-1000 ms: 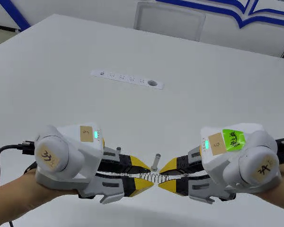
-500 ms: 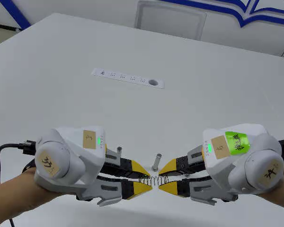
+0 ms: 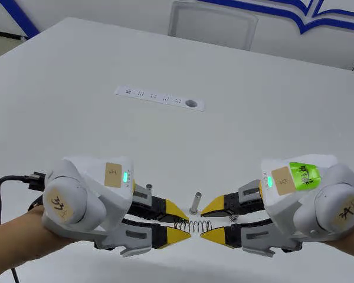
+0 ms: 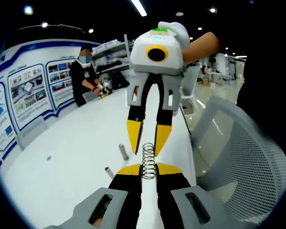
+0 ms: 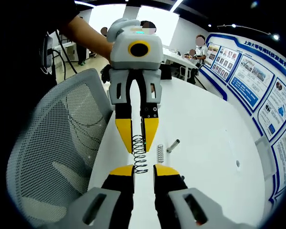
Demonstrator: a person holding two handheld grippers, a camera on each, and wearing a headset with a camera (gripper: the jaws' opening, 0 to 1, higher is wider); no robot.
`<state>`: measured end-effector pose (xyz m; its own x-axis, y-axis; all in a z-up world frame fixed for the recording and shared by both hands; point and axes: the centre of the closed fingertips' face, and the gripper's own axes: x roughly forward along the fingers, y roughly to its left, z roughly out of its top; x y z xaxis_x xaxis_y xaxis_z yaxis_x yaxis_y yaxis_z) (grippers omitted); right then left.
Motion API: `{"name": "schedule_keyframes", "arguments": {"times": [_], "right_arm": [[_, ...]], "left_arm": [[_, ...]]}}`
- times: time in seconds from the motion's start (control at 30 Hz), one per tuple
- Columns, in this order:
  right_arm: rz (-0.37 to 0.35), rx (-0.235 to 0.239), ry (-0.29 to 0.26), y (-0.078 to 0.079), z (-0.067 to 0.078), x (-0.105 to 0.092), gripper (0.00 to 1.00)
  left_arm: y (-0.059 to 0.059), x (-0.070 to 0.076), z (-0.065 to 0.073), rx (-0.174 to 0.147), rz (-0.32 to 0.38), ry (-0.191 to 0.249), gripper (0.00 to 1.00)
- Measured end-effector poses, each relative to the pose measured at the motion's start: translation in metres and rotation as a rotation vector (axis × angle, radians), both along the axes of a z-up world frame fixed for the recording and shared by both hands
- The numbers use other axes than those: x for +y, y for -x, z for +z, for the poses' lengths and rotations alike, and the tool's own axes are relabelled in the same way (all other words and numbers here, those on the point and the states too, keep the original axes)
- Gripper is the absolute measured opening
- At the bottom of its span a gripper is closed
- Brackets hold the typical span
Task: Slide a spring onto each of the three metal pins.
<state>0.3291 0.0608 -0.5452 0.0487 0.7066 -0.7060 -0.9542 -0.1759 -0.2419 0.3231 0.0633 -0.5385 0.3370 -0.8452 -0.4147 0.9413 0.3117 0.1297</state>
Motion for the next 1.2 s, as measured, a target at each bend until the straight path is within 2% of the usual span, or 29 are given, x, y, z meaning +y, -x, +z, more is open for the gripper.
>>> {"name": "schedule_keyframes", "arguments": {"times": [0.27,0.73,0.87,0.93,1.03,1.2], "right_arm": [[-0.005,0.062,-0.019,0.006,0.001,-0.001,0.11],[-0.007,0.107,-0.08,0.007,0.017,0.004,0.11],[-0.004,0.141,-0.128,0.011,0.027,0.011,0.11],[-0.01,0.171,-0.172,0.013,0.035,0.017,0.11],[-0.015,0.17,-0.176,0.012,0.036,0.019,0.11],[-0.028,0.196,-0.213,0.012,0.042,0.026,0.11]], "left_arm": [[0.002,-0.001,0.002,-0.003,-0.012,0.002,0.1],[-0.002,0.001,0.002,-0.019,-0.011,-0.008,0.1],[-0.002,0.002,-0.001,-0.021,-0.011,-0.019,0.1],[-0.003,0.002,-0.002,-0.019,-0.01,-0.019,0.1],[-0.004,0.002,-0.001,-0.02,-0.003,-0.016,0.1],[-0.005,0.002,0.0,-0.011,0.007,0.0,0.1]]}}
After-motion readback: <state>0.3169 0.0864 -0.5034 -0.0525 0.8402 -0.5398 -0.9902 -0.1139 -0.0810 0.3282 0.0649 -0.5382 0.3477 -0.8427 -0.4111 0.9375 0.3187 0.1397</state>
